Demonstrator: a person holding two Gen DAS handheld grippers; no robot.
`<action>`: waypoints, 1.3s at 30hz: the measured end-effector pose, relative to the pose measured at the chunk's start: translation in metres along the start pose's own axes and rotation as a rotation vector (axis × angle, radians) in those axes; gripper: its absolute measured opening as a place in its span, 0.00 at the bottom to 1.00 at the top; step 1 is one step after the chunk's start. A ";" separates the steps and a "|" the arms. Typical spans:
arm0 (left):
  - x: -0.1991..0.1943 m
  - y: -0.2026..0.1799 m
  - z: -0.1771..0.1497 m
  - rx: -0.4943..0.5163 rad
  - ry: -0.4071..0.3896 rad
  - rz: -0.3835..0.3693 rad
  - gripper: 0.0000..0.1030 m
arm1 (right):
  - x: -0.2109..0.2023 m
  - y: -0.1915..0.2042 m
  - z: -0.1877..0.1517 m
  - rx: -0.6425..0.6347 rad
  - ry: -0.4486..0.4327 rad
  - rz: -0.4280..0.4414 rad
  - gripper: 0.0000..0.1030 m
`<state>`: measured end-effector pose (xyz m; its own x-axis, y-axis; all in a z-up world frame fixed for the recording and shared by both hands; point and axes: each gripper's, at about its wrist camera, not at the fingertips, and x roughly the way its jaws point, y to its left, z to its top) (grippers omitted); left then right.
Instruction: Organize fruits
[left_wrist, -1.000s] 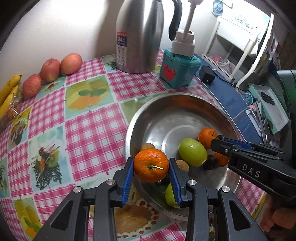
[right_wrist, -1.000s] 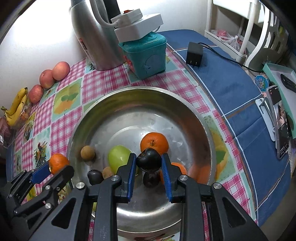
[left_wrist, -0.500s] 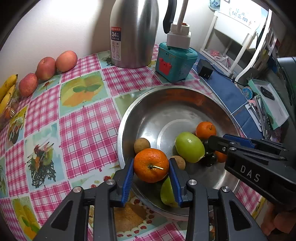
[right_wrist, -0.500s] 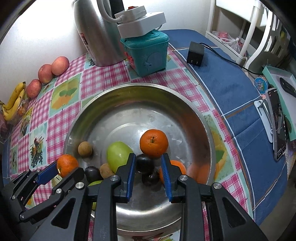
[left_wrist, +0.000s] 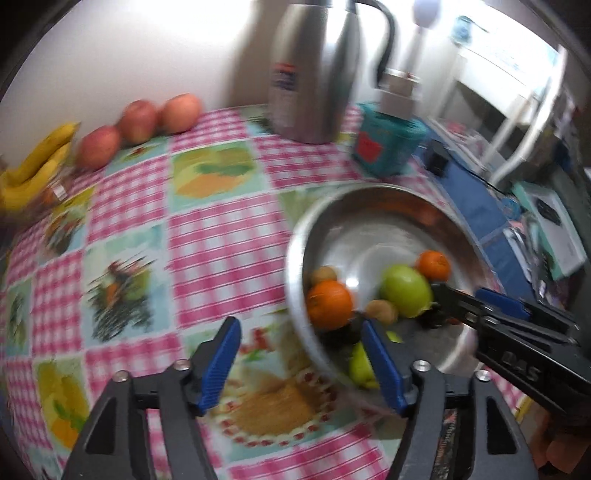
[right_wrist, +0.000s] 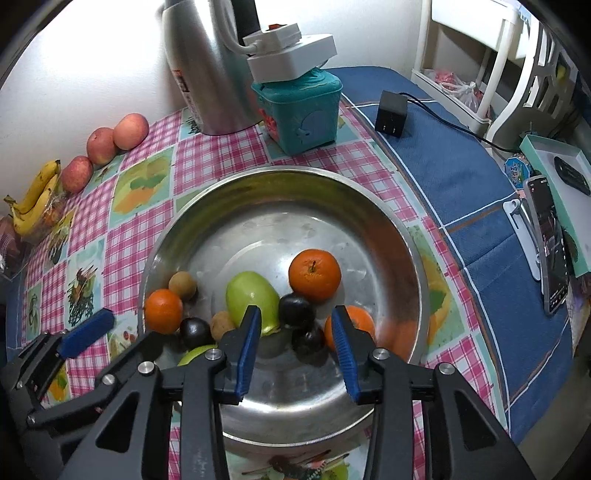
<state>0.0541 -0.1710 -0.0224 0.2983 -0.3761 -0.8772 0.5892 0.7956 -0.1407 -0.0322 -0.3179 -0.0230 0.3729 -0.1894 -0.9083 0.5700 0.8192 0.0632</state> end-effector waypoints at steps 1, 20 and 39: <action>-0.004 0.008 -0.003 -0.024 -0.010 0.032 0.79 | -0.002 0.001 -0.003 -0.003 -0.001 0.005 0.41; -0.081 0.066 -0.086 -0.129 -0.076 0.458 1.00 | -0.027 0.044 -0.071 -0.175 -0.042 0.045 0.90; -0.082 0.068 -0.096 -0.157 -0.006 0.496 1.00 | -0.036 0.048 -0.081 -0.181 -0.061 0.042 0.90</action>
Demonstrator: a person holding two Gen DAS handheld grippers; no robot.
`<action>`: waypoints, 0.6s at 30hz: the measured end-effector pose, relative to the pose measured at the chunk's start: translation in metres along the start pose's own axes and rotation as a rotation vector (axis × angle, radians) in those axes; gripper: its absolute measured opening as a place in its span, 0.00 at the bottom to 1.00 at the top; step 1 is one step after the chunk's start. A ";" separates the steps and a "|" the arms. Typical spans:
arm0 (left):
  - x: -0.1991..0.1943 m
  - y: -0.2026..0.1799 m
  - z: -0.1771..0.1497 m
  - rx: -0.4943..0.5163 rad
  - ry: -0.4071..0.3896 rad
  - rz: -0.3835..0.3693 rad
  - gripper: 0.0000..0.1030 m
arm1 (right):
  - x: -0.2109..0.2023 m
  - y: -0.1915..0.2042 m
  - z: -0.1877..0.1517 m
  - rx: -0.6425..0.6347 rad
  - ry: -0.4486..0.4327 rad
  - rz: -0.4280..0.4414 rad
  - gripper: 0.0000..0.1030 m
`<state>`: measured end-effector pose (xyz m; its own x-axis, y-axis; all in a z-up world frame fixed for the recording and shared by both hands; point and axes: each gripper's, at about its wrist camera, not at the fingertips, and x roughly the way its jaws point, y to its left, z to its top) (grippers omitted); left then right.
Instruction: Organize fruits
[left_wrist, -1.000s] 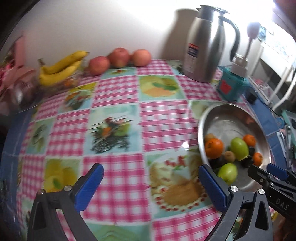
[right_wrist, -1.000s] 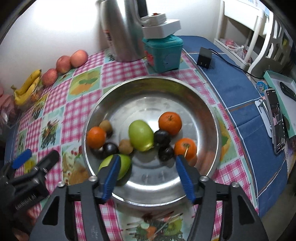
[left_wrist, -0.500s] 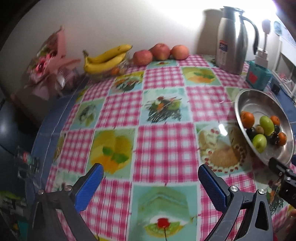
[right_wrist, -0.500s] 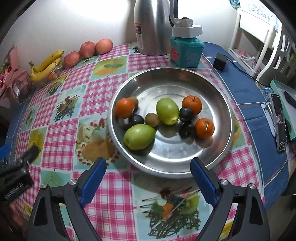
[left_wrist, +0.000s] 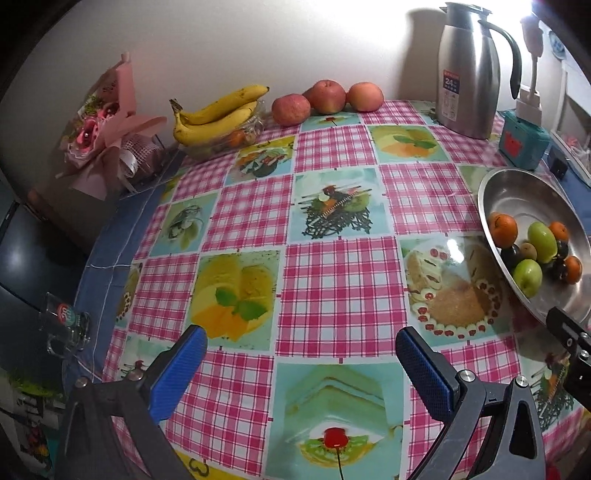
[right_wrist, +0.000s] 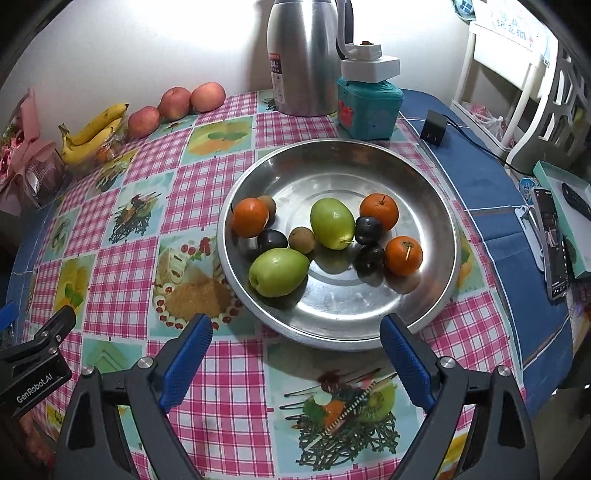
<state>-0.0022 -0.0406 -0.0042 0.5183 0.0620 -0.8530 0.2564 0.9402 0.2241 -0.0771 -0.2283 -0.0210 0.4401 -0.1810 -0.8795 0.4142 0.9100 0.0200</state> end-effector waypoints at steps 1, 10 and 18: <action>0.000 0.000 0.000 -0.002 0.003 -0.005 1.00 | 0.001 0.000 0.000 -0.002 0.002 0.000 0.90; -0.003 0.002 0.001 -0.020 -0.008 -0.029 1.00 | 0.004 0.002 -0.001 -0.014 0.019 0.003 0.90; -0.005 0.004 0.002 -0.030 -0.016 -0.038 1.00 | 0.005 0.004 -0.001 -0.025 0.026 0.007 0.90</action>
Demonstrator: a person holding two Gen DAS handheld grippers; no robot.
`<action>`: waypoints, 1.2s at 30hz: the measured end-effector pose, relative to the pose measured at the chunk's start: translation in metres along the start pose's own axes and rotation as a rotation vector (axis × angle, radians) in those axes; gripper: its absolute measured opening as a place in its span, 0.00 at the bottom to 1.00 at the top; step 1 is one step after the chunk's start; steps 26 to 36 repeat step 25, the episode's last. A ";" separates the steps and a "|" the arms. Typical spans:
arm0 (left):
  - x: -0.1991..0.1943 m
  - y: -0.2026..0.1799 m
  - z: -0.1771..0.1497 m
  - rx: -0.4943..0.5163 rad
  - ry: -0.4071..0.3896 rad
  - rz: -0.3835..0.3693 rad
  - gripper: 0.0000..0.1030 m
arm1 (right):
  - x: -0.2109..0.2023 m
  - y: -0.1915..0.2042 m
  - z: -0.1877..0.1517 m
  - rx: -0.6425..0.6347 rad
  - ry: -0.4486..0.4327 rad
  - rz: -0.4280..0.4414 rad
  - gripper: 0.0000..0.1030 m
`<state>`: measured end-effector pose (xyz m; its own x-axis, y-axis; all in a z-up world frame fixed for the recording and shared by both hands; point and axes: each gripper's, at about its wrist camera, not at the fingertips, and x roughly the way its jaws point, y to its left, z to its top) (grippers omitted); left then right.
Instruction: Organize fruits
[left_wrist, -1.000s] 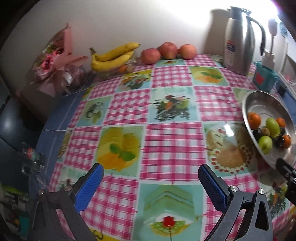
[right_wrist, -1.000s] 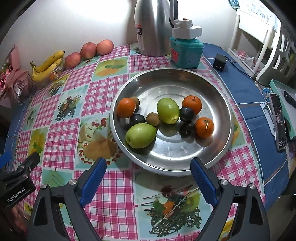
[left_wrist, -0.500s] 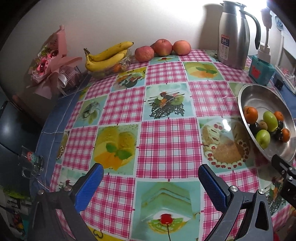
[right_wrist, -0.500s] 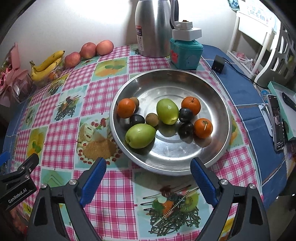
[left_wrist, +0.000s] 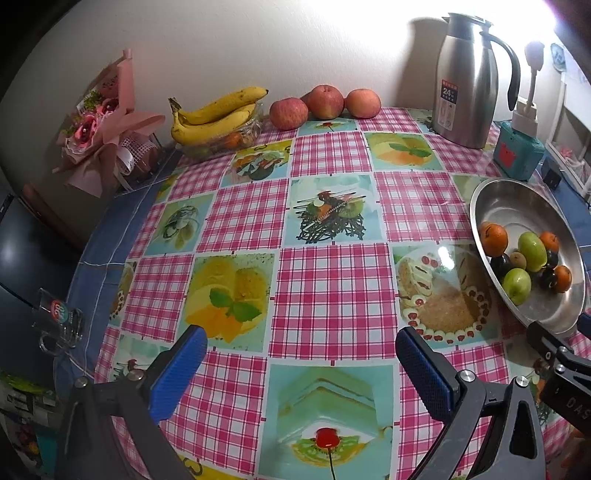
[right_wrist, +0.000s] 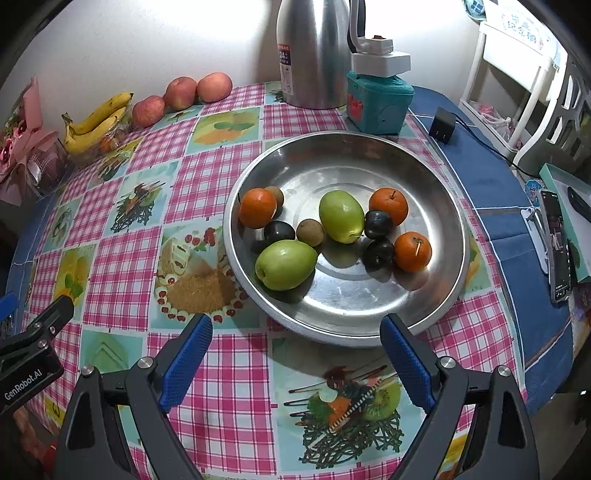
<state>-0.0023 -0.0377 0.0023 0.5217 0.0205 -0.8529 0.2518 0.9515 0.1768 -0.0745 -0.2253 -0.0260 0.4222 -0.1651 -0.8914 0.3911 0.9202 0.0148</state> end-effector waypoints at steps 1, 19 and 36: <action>0.000 0.000 0.000 -0.001 -0.001 -0.001 1.00 | 0.000 0.000 0.000 -0.001 0.001 0.000 0.90; -0.003 0.003 -0.002 -0.020 -0.006 -0.005 1.00 | 0.001 0.003 0.000 -0.018 0.009 -0.001 0.90; -0.003 0.004 -0.001 -0.031 -0.005 -0.012 1.00 | 0.002 0.002 0.000 -0.016 0.011 0.001 0.90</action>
